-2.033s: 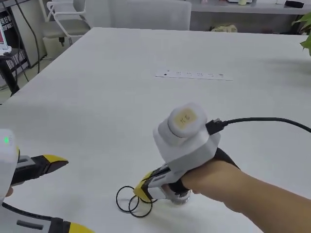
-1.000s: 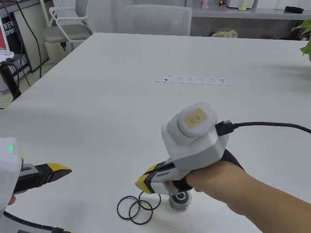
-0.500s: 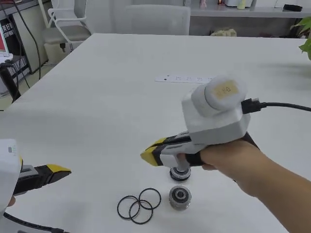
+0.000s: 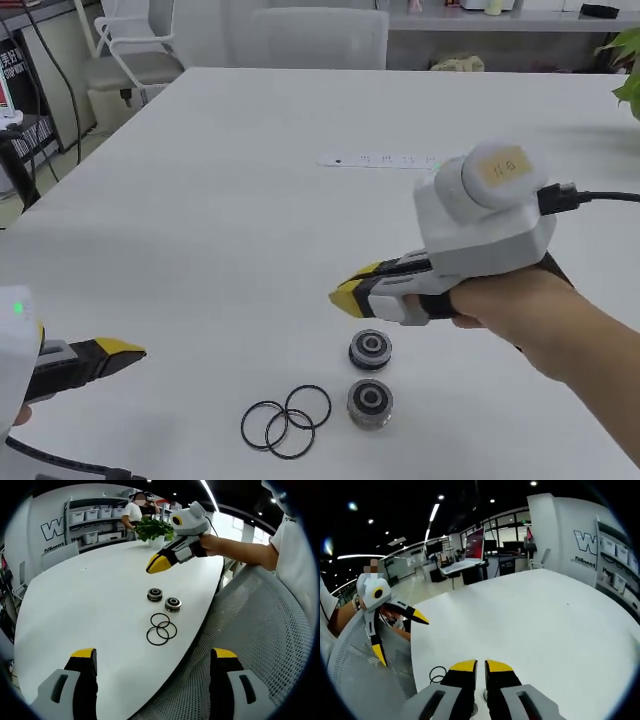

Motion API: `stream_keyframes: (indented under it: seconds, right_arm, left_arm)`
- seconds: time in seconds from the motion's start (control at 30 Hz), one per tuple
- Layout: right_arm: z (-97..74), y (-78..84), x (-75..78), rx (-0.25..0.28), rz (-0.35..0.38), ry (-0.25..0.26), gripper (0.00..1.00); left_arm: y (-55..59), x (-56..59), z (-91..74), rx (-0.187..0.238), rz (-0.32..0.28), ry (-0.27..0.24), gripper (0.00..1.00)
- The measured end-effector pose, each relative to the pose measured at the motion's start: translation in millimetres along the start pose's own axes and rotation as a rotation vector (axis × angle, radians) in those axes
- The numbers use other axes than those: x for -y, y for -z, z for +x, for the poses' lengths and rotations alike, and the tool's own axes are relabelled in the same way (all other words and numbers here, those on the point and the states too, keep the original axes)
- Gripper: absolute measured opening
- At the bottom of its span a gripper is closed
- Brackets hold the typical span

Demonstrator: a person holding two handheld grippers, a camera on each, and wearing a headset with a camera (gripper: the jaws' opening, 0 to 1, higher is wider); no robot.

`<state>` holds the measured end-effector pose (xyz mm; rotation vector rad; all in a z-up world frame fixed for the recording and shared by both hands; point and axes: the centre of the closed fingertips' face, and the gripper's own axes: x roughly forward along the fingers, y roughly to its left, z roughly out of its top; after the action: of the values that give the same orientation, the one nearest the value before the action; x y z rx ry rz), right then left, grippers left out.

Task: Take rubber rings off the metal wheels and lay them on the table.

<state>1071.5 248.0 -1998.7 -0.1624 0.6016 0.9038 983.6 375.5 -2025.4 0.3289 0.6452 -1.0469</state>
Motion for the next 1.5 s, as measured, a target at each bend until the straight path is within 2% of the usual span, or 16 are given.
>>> stream_keyframes:
  seconds: [0.13, 0.3, 0.43, 0.6, 0.73, 0.9, 1.07, 1.17, 1.5]
  right_arm:
    - [-2.1, 7.3, 4.3, -0.007, 0.003, -0.003, 0.04]
    - [1.1, 26.6, 6.6, -0.07, -0.075, -0.016, 0.07]
    - [2.6, 36.1, 10.6, -0.094, -0.091, -0.023, 0.1]
    - [1.5, 47.9, 18.8, -0.119, -0.077, -0.022, 0.13]
    - [2.3, 56.7, 21.1, -0.133, -0.049, -0.031, 0.19]
    - [3.6, 67.4, 26.0, -0.163, -0.048, -0.021, 0.22]
    - [4.0, 79.0, 26.5, -0.19, -0.026, -0.04, 0.26]
    - [5.4, 83.2, 25.5, -0.197, -0.022, -0.046, 0.29]
    - [8.0, 92.9, 27.0, -0.217, -0.021, -0.043, 0.29]
  left_arm:
    - [1.0, 0.8, 0.5, -0.008, 0.004, 0.006, 0.92]
    - [2.2, 0.4, 0.4, -0.016, 0.013, 0.003, 0.93]
    - [2.5, -0.3, -0.1, -0.021, 0.02, -0.001, 0.93]
    - [1.5, -0.1, -1.2, -0.025, 0.031, -0.002, 0.93]
    - [-4.2, -0.1, -2.9, -0.016, 0.054, -0.002, 0.93]
    - [-10.5, 4.0, -1.1, -0.007, 0.067, 0.024, 0.92]
    - [-14.8, 8.9, 0.3, -0.025, 0.106, 0.04, 0.91]
    - [-20.6, 10.6, -2.0, -0.023, 0.131, 0.04, 0.91]
    - [-55.6, 7.9, -8.5, 0.042, 0.204, 0.033, 0.9]
